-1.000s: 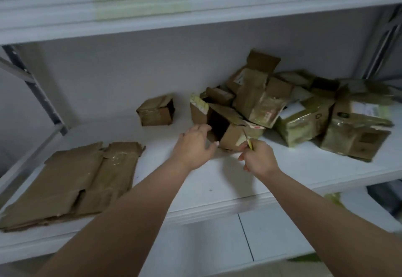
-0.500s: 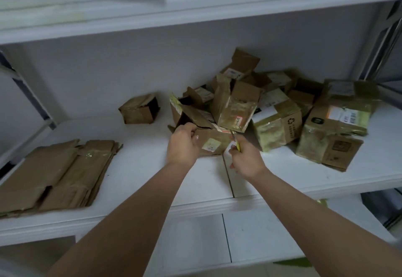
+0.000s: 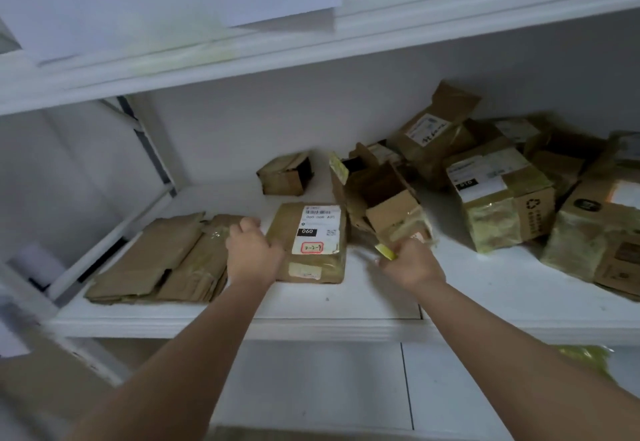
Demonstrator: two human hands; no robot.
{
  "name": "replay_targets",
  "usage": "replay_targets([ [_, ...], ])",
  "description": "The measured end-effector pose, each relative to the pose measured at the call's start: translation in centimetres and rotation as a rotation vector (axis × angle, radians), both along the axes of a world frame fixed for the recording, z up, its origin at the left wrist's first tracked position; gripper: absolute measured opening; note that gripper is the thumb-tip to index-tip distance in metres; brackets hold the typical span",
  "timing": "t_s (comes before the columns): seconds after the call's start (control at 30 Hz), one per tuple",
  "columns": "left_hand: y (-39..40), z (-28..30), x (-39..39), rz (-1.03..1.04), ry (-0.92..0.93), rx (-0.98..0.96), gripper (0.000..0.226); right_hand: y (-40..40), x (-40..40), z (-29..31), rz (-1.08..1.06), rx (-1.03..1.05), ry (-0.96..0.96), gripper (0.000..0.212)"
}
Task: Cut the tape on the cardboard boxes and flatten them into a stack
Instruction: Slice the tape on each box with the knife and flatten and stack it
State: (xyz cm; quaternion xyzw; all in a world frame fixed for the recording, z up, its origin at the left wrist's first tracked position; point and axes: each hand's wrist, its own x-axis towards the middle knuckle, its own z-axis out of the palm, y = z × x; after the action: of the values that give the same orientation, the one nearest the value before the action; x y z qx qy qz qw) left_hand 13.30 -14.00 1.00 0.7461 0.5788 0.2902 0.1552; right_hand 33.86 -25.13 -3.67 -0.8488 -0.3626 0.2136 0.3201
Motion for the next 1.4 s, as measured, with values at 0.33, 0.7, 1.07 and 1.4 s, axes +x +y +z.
replay_targets([
  [0.33, -1.9, -2.0, 5.8, -0.342, 0.477, 0.041, 0.077, 0.5, -0.7, -0.8, 0.032, 0.101, 0.070, 0.036],
  [0.7, 0.2, -1.5, 0.3, -0.509, 0.108, -0.216, 0.068, 0.7, -0.9, -0.7, -0.076, 0.141, 0.049, 0.030],
  [1.07, -0.4, -1.7, 0.1, -0.532, 0.108, -0.244, 0.067, 2.4, -3.0, -3.5, -0.067, 0.136, 0.286, 0.022],
  [1.4, -0.7, -1.2, 0.5, -0.578, 0.284, -0.249, 0.082, 5.4, -3.6, -4.1, -0.164, 0.236, 0.411, 0.009],
])
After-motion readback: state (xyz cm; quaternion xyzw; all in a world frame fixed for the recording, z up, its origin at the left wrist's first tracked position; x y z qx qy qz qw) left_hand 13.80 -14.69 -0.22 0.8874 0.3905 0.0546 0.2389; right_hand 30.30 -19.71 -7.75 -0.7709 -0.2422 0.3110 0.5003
